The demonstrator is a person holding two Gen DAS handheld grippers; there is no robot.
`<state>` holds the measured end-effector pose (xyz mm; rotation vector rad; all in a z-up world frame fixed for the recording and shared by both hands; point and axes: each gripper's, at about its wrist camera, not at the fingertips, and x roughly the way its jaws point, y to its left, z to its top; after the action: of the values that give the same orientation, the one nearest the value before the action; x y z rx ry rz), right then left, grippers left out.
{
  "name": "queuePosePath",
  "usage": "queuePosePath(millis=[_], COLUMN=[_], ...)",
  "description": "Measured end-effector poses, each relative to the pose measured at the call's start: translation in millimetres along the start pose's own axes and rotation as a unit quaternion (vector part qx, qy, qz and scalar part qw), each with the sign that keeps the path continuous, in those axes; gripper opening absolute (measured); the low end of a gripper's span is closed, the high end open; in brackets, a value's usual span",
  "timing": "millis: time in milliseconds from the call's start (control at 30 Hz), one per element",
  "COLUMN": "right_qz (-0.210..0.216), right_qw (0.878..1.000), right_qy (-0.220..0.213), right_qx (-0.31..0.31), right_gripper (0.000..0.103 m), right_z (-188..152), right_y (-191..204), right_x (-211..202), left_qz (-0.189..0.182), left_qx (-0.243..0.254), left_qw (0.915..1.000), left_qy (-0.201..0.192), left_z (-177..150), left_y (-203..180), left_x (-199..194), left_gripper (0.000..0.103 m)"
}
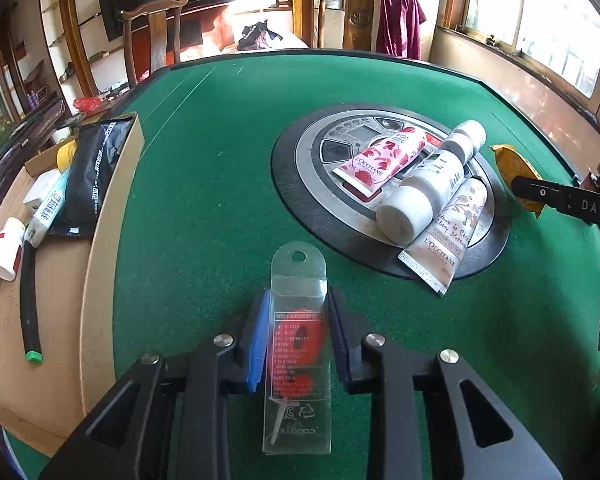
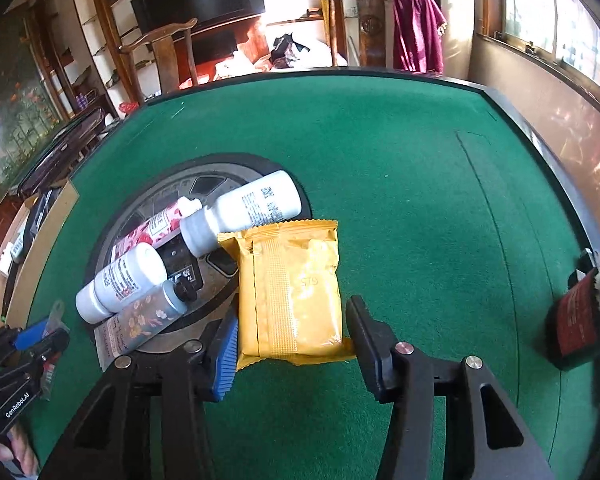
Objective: Organize objects
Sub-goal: 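Grasp the clear red-item package with the left gripper while the right grasps the yellow packet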
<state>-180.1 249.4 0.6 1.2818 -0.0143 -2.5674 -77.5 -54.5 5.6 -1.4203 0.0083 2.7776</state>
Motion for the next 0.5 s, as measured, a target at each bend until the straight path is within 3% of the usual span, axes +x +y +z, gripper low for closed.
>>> queuePosePath(millis=[133, 333, 500], right_qz=[0.006, 0.021, 0.047], right_qw=[1.0, 0.998, 0.997], right_qy=[-0.021, -0.06, -0.064], right_qx=[0.012, 0.025, 0.011], right_gripper=[0.054, 0.054, 0.054], right_z=[3.0, 6.2, 5.3], right_y=[-0.7, 4.7, 20.9], right_x=[-14.4, -37.7, -41.8], left_qz=[-0.025, -0.027, -0.021], left_qx=[-0.011, -0.014, -0.008], left_qw=[0.9996, 0.9992, 0.9993], left_qy=[-0.003, -0.024, -0.031], left_z=[2.0, 3.6, 5.3], left_y=[2.7, 5.5, 2.9], left_x=[-3.0, -12.4, -13.9], left_gripper=[0.027, 0.027, 0.027])
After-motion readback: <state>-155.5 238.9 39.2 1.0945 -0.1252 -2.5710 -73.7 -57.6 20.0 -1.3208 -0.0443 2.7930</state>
